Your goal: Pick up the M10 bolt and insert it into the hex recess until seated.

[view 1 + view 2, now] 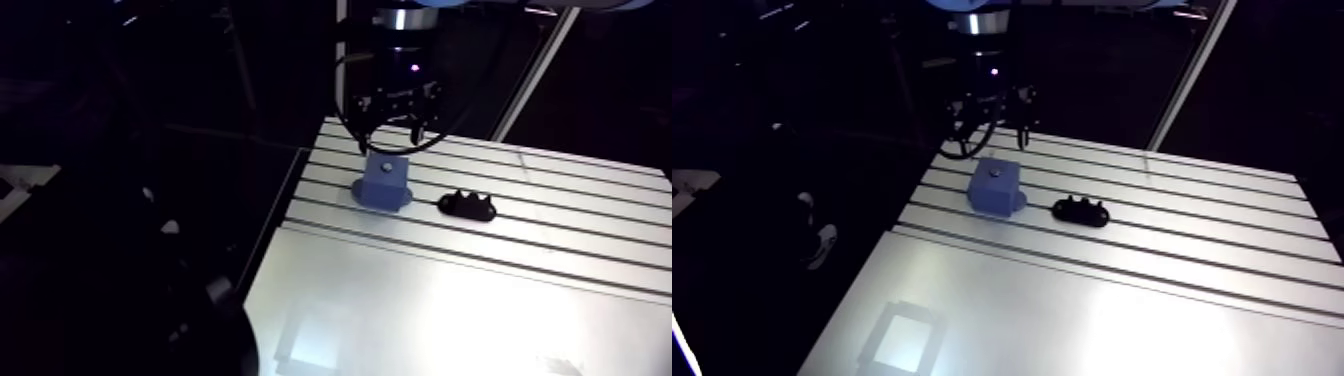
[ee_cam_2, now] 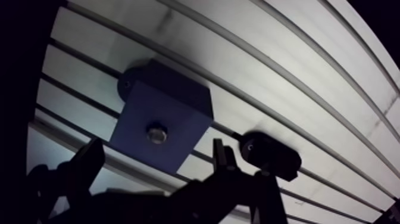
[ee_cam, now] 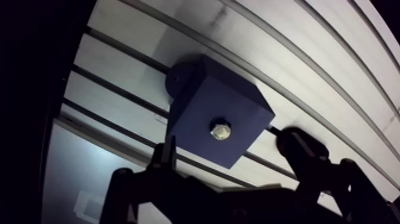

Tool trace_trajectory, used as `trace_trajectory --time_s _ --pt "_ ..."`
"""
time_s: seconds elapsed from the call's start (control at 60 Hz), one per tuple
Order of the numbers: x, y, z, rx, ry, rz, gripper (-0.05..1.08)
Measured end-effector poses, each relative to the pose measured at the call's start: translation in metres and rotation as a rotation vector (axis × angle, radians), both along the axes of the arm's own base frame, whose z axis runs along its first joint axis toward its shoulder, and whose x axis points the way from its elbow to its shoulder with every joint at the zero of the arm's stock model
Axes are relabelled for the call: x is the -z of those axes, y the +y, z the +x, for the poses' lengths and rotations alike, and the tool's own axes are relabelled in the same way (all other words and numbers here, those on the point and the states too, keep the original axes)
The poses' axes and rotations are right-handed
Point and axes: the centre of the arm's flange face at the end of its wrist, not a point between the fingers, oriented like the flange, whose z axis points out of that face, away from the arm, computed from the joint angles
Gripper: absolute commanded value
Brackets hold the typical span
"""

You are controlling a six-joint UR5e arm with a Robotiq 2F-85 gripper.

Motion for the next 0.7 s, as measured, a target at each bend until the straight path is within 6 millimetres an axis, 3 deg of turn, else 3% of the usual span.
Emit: trace_trajectory --time_s 0.383,0.7 --pt "-0.0025 0.0003 -0.0008 0.008 0.009 -0.003 0.01" --pt "-0.0009 -0.0015 0.0048 0.153 0.014 0.016 0.01"
